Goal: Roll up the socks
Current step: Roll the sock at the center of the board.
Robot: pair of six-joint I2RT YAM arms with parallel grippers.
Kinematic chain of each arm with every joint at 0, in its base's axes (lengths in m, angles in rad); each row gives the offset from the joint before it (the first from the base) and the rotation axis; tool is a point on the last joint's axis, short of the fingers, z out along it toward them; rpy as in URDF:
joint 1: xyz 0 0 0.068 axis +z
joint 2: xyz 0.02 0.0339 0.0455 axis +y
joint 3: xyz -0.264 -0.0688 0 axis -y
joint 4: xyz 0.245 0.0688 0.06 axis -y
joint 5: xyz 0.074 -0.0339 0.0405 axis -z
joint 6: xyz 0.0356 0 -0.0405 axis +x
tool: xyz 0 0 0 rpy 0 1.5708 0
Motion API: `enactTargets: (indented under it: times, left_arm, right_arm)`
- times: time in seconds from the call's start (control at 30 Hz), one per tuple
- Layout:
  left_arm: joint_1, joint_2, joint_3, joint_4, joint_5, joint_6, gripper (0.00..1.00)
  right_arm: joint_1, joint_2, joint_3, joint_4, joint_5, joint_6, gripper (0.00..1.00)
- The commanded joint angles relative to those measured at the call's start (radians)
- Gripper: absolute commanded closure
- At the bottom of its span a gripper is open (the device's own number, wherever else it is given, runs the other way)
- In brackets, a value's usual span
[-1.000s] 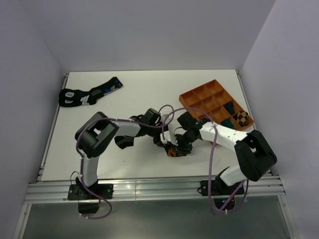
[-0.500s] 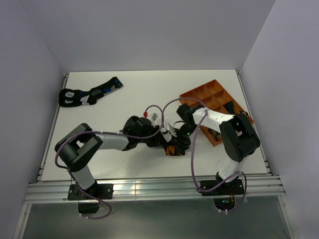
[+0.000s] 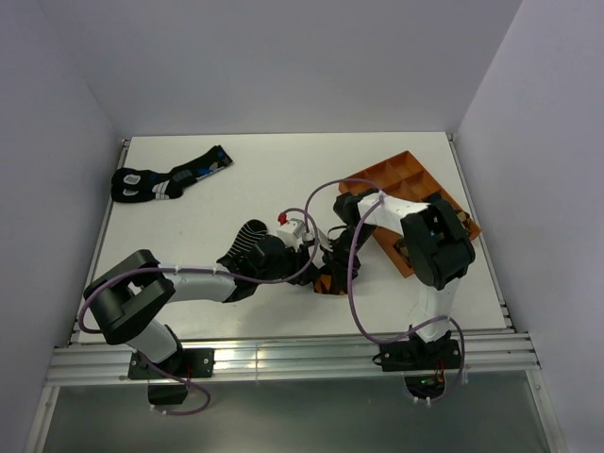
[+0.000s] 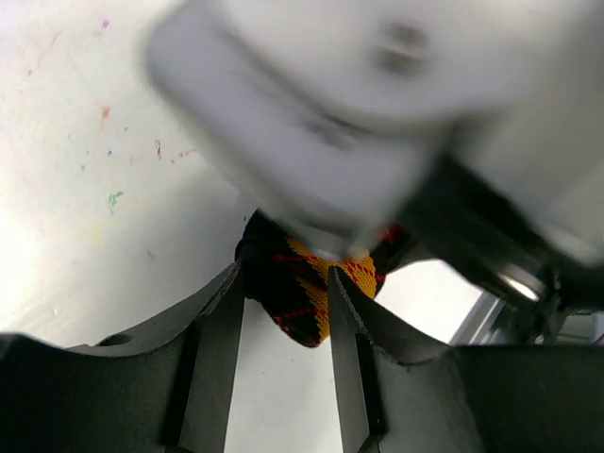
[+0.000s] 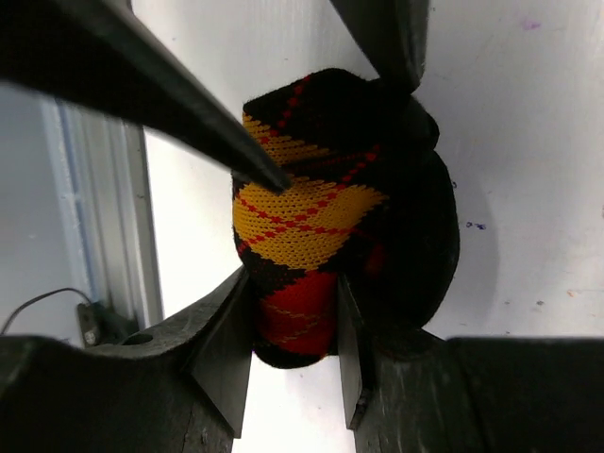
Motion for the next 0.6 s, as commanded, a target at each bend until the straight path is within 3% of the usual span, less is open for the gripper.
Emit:
enactTargets:
  times: [0.0,0.57]
  left_arm:
    - [-0.015,-0.031,-0.017,0.142,0.03,0.142,0.55]
    - [-0.015,0.125,0.075,0.152,0.242,0.28,0.53]
  right_arm:
    - [-0.005,0.081,0.014,-0.06,0.085,-0.015,0.77]
    - [-0.035,0.171,0.097,-0.147,0.065,-0.028,0.77]
